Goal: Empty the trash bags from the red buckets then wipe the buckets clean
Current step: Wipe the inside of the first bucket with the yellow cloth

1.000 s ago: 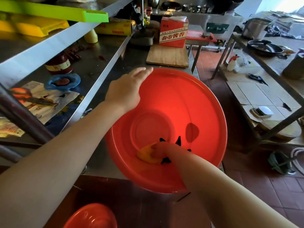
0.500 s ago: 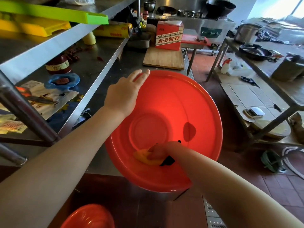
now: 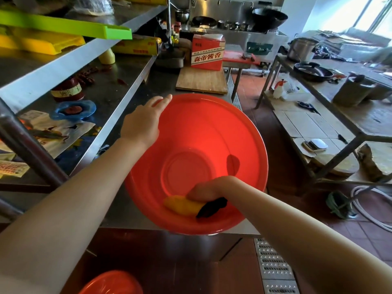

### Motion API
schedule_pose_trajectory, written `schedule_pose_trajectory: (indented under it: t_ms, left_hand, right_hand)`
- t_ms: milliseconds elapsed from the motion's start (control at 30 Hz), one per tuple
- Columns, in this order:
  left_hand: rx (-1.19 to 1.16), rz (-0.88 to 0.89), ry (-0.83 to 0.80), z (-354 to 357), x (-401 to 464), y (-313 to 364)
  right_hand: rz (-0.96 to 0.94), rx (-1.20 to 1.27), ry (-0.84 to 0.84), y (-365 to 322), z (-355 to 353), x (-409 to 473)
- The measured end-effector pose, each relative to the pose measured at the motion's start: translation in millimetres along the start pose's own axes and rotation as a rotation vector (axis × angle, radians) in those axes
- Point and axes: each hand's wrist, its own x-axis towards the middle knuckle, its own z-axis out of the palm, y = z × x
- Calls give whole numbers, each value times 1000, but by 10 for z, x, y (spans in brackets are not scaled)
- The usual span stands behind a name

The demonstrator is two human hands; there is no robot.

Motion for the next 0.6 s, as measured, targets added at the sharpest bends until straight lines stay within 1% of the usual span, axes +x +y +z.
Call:
schedule_pose_trajectory:
  t_ms: [200,367,533,600]
  left_hand:
    - [-17,-16,-14,18,-19,-54]
    - [-33,-19,-22,38,-3,-42]
    - [-36,-26,-32,41,12,-39]
    - [-39,-21,-29,46,6,-34]
  right_hand:
    - [-96,2,59,-44,-14,-479]
    - [-133,123,145,20,59,-827]
    - [-157,195,141,56,76,-1100]
    - [-114,169,128,49,106,-1097]
